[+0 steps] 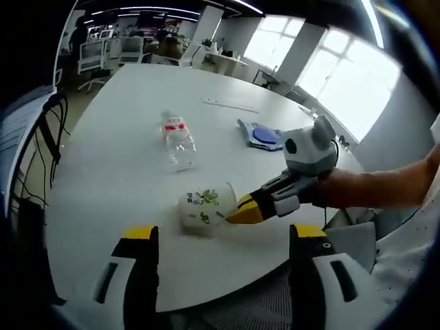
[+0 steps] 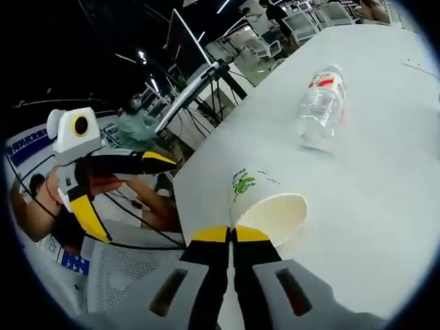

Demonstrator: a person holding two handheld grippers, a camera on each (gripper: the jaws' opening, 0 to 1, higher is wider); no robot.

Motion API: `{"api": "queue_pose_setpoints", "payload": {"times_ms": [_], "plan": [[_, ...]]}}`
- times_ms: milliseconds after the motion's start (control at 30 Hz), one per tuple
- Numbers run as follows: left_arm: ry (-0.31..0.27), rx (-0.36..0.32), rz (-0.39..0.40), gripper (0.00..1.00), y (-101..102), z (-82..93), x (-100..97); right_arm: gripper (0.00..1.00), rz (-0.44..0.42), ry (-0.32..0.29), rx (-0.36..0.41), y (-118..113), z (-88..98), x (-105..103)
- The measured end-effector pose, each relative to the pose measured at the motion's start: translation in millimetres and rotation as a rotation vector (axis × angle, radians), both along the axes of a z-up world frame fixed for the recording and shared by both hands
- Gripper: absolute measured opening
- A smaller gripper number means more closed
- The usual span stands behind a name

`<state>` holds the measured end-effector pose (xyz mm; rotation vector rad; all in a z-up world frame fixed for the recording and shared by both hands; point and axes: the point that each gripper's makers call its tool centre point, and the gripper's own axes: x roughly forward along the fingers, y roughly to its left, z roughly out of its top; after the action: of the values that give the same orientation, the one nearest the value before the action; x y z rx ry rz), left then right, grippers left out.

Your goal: Arrange the tabletop items into an orderly group along one side of the table until the central work area is clear of visible clutter.

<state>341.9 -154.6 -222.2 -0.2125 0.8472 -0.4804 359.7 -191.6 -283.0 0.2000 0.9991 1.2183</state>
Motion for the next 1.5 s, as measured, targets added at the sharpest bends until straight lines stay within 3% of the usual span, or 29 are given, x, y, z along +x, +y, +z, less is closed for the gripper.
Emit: {"api": "queue_pose_setpoints", "payload": {"times_ms": [433,1100,1267,1500], "plan": [[-0.008,0.001,-0.028,0.79,-7.4,1.8,2.6,0.00,0.055,-0.071,-0.017,-17.3,17.0,0.5],[-0.036,0.022,-0.138,0.78,-31.8,7.3,14.0,0.00,0.210,-0.232,-0.139,-63.3,31.6,-1.8],[-0.053,0.052,-0.193,0.77,-39.0,7.8,16.1,0.00,0.229,-0.242,-0.153,-73.1,35.9,-2.9],[-0.091,0.117,-0.325,0.76,-57.6,7.9,17.9,0.00,0.319,-0.307,-0.214,-91.4,45.4,-10.5]]}}
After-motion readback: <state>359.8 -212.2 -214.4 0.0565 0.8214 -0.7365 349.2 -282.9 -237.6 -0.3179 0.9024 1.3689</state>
